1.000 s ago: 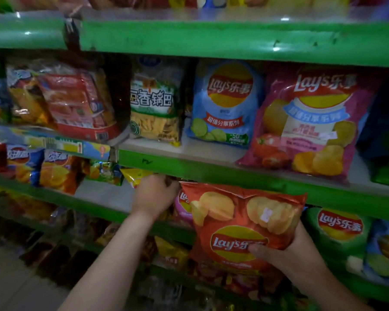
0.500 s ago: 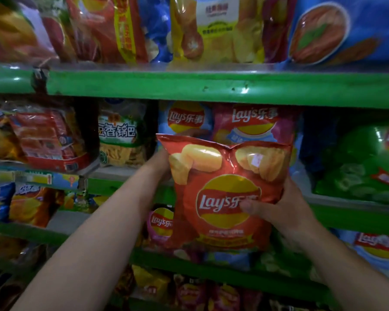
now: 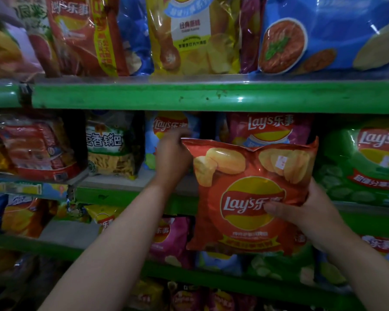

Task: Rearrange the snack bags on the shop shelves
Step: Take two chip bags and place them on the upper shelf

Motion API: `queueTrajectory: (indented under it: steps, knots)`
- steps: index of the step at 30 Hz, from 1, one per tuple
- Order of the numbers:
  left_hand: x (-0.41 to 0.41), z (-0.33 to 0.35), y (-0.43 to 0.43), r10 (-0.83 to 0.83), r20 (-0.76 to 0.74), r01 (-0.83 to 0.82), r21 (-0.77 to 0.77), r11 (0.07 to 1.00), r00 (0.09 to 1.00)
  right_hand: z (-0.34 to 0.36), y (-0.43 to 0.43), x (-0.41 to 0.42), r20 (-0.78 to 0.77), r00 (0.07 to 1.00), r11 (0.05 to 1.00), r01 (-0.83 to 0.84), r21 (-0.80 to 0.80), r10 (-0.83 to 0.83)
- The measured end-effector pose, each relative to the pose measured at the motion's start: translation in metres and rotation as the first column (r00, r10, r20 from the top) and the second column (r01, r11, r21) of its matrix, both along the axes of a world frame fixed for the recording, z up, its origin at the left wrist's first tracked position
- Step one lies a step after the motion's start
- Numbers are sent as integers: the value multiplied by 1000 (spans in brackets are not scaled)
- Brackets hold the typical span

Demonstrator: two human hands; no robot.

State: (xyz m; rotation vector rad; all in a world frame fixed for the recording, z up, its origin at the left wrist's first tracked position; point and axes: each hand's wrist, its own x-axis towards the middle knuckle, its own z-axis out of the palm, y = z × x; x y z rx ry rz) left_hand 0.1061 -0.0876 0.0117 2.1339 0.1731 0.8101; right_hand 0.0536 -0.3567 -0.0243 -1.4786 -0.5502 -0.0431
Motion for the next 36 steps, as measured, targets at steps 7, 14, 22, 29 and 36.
queueTrajectory:
  steps: [7, 14, 22, 29, 36]
  knots:
    - [-3, 10, 25, 82, -156, -83, -4, 997, 984, -3, 12, -3, 20, 999, 999, -35, 7, 34]
    - [6, -3, 26, 136, -189, -107, 156, 982, 973, -3, 15, -10, 17, 1000, 999, -14, 44, 13]
    - [-24, 19, 19, 82, -191, -59, 124, 990, 978, 0, 9, -16, -1, 1000, 997, 10, 81, -10]
    - [-88, 38, 32, 46, -209, -12, 160, 987, 977, -6, -6, -13, -44, 999, 999, 29, 39, -27]
    - [-172, 16, 66, 13, -312, 12, 77, 997, 950, 8, -4, -23, -23, 989, 989, 146, -33, -147]
